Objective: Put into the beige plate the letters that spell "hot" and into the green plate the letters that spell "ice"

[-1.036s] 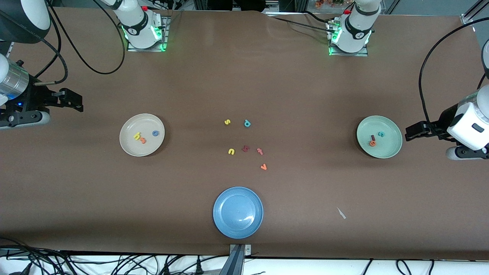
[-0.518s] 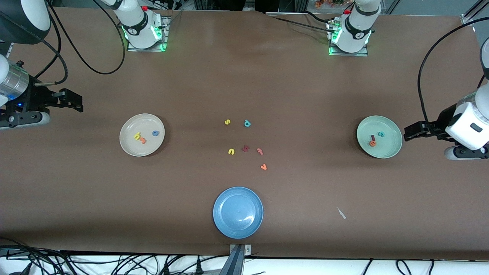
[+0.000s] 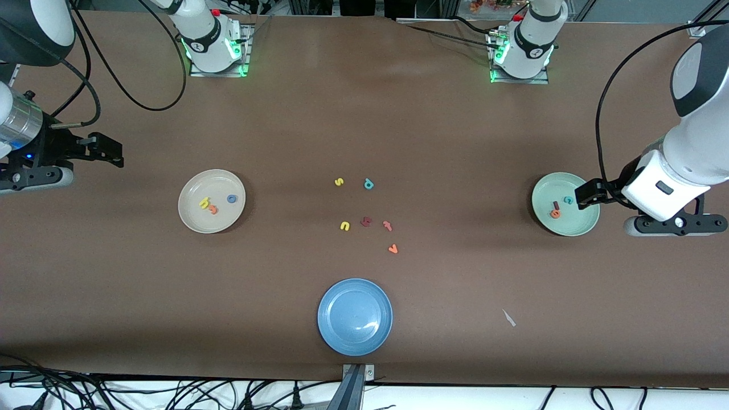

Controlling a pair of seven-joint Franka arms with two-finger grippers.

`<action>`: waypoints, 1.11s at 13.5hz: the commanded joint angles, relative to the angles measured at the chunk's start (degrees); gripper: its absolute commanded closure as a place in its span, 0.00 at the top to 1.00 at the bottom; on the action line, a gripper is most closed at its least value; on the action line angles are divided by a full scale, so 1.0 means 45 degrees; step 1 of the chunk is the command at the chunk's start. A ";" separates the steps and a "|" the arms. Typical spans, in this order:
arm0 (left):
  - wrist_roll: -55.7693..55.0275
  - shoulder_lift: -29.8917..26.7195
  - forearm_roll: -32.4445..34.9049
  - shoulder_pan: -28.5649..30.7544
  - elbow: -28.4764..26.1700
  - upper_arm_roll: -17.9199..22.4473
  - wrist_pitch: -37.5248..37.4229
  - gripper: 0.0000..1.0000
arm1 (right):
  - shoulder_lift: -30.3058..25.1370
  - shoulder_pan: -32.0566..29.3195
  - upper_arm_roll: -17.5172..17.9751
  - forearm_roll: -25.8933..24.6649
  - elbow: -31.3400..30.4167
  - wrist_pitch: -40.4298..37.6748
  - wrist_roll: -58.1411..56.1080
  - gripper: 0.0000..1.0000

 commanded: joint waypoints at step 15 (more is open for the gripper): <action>0.1945 -0.1393 -0.2178 -0.3966 -0.0882 0.5560 0.0168 1.00 | 0.0129 -0.0062 0.0042 -0.0106 0.0363 -0.0117 0.0140 1.00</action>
